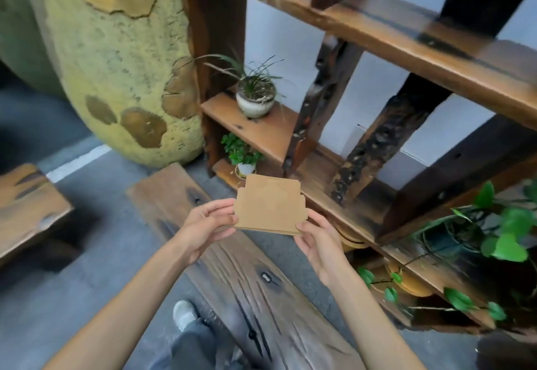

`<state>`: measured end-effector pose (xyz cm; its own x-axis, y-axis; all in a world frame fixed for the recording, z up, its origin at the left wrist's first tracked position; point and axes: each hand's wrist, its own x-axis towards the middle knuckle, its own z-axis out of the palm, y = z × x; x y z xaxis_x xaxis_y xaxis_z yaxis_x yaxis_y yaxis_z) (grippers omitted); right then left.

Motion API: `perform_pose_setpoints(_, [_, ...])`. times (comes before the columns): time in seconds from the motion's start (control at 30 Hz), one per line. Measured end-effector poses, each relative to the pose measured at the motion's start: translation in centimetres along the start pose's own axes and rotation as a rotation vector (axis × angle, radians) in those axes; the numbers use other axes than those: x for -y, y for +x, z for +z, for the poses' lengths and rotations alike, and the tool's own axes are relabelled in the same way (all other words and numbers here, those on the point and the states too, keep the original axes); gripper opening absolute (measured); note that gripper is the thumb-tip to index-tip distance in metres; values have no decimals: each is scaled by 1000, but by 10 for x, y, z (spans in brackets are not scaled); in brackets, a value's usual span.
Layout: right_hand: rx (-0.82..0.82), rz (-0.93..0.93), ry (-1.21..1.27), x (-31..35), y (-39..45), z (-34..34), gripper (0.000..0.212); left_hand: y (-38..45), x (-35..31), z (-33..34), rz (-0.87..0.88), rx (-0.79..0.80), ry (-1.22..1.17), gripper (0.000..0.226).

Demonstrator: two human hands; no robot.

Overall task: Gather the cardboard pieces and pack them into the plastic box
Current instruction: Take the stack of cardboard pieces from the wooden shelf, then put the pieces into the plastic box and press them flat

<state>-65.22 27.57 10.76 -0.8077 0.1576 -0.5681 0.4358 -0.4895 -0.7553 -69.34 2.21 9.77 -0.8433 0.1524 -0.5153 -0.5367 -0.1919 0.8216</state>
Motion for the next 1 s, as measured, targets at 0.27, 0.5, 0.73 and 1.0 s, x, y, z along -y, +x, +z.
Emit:
perform_pose_setpoints(0.27, [130, 132, -134, -39, 6, 43, 45, -42, 38, -62, -1, -158, -73, 39])
perform_pose_setpoints(0.5, [277, 214, -287, -80, 3, 95, 47, -86, 69, -122, 40, -332, -206, 37])
perform_pose_setpoints(0.73, [412, 324, -448, -142, -22, 157, 49, -153, 110, -190, 42, -516, -344, 37])
perform_pose_setpoints(1.0, [583, 365, -674, -206, -68, 225, 46, -231, 152, -249, 72, -720, -450, 39])
